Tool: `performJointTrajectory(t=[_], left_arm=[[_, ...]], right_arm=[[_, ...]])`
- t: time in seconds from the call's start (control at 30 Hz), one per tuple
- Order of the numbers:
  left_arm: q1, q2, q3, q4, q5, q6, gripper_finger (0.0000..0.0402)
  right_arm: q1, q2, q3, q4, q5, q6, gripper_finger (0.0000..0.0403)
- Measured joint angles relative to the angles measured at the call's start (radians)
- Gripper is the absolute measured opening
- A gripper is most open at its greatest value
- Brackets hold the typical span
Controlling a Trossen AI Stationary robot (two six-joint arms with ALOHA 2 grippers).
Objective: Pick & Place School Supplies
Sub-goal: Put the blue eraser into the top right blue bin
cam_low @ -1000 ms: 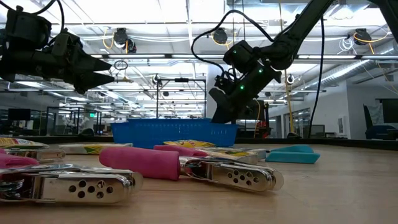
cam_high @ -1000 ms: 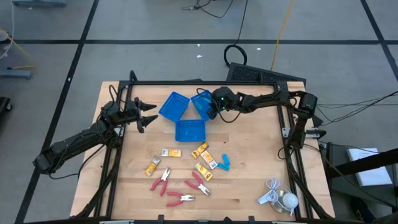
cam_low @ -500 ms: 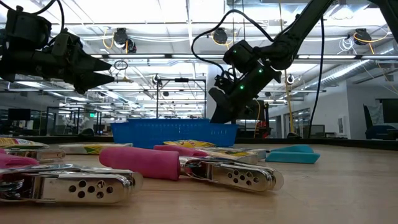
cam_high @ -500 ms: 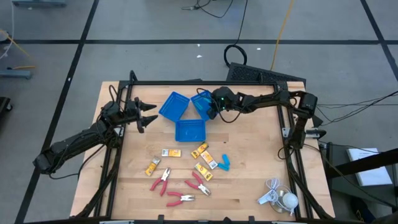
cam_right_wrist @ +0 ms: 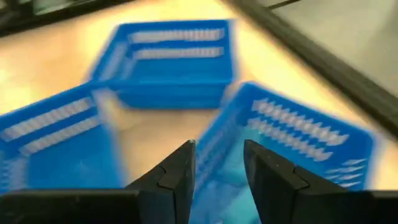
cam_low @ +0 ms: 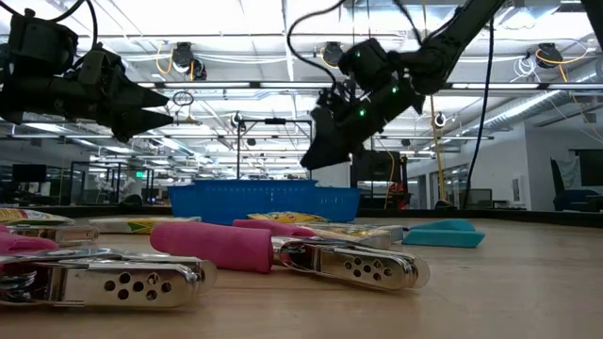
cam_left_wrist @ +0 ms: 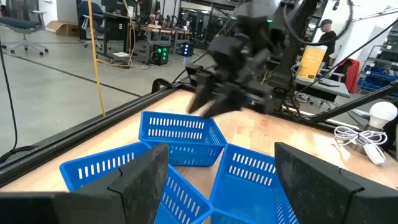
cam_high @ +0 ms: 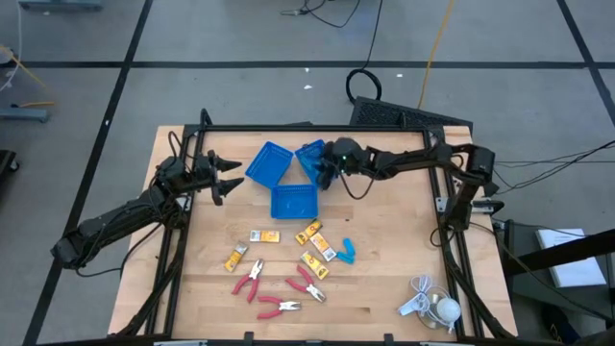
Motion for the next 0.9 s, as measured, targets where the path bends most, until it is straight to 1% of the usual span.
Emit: performJointTrajectory(t=[0.07,0.17,0.27,0.37,0.47,0.53,0.6,0.67,0.77,0.83,0.9], left_arm=[[0.0,0.0,0.0,0.0,0.0,0.0,0.0294],[0.0,0.0,0.0,0.0,0.0,0.0,0.0294],[0.0,0.0,0.0,0.0,0.0,0.0,0.0294],[0.0,0.0,0.0,0.0,0.0,0.0,0.0294],[0.0,0.0,0.0,0.0,0.0,0.0,0.0294],[0.0,0.0,0.0,0.0,0.0,0.0,0.0294],[0.0,0.0,0.0,0.0,0.0,0.0,0.0294],[0.0,0.0,0.0,0.0,0.0,0.0,0.0294],[0.0,0.0,0.0,0.0,0.0,0.0,0.0294],[0.0,0.0,0.0,0.0,0.0,0.0,0.0294],[0.0,0.0,0.0,0.002,0.0,0.0,0.0294]], right_arm=[[0.041,-0.031,-0.002,-0.056,-0.028,-0.002,0.0128],[0.122,-0.072,0.0,-0.136,-0.018,-0.009,0.0127],[0.219,-0.11,0.0,-0.287,0.045,-0.008,0.0134],[0.319,-0.13,0.0,-0.451,0.113,0.04,0.015],[0.417,-0.129,-0.001,-0.583,0.138,0.156,0.0174],[0.473,-0.123,-0.001,-0.648,0.163,0.266,0.019],[0.514,-0.106,-0.001,-0.711,0.174,0.394,0.0205],[0.54,-0.103,-0.002,-0.769,0.16,0.513,0.0217],[0.555,-0.107,0.0,-0.764,0.105,0.666,0.0223],[0.57,-0.106,0.0,-0.761,0.081,0.712,0.0223],[0.587,-0.106,-0.001,-0.763,0.079,0.733,0.0222]])
